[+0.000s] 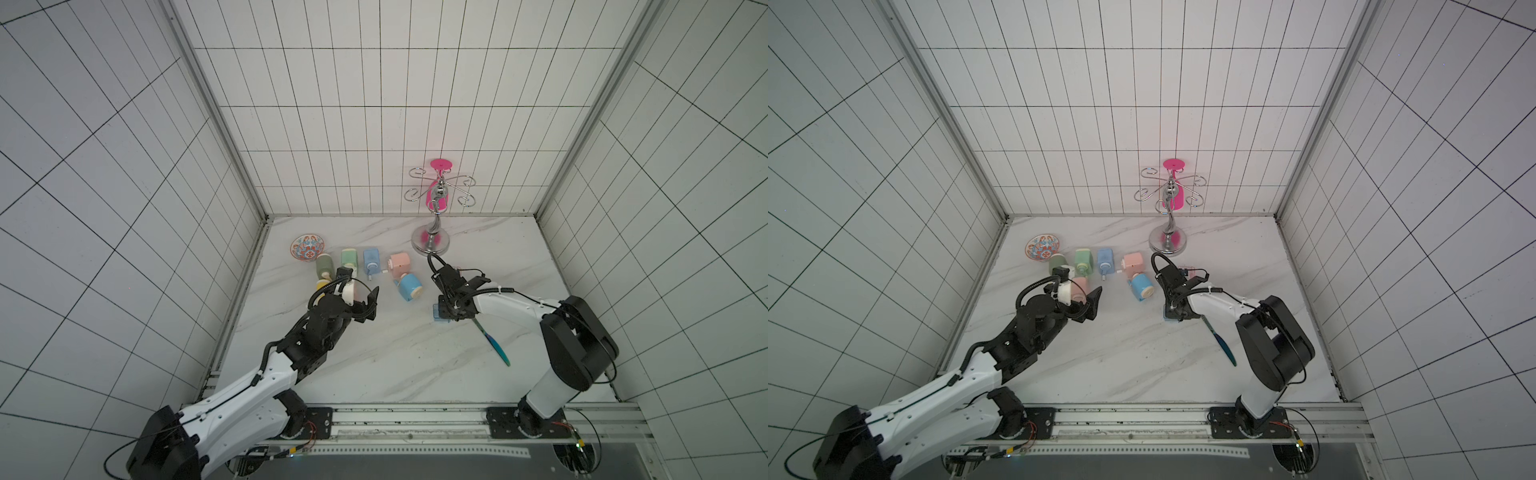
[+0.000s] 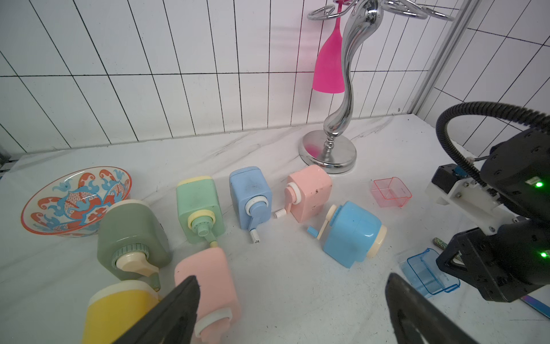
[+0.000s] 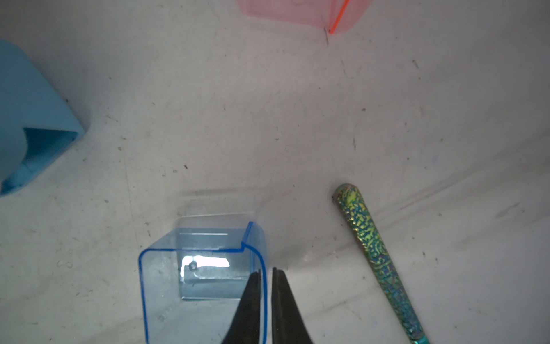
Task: Put the tray back into the pencil sharpener
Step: Place the container at the center of the board.
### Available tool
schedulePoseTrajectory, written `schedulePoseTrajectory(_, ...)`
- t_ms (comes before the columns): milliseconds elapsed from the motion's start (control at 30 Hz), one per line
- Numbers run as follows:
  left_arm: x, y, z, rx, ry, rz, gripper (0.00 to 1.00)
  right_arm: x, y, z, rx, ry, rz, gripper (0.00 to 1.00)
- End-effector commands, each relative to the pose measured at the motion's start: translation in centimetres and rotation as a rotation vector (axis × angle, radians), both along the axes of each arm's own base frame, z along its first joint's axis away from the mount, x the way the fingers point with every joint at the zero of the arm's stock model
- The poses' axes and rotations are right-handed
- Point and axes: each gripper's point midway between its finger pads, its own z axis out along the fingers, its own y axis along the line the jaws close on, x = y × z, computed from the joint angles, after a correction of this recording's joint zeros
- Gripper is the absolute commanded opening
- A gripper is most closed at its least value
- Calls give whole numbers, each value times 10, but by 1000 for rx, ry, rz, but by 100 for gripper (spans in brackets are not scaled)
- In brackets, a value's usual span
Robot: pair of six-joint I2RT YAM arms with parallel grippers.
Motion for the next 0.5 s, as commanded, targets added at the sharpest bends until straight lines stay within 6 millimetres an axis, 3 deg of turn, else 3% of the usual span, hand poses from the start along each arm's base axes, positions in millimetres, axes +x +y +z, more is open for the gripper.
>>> schedulePoseTrajectory(0,3,0,2,-1,-19,3,98,0,-1,3,-28,8,15,26)
schedulePoseTrajectory(133,6,0,2,5,-26,4,98,1,-1,22,-35,-11,59,40)
schedulePoseTrajectory(300,11,2,0,5,-24,9,98,9,9,70,-26,-102,229,55)
schedulePoseTrajectory(467,23,10,-18,24,84,29,98,19,48,99,52,-182,501,82)
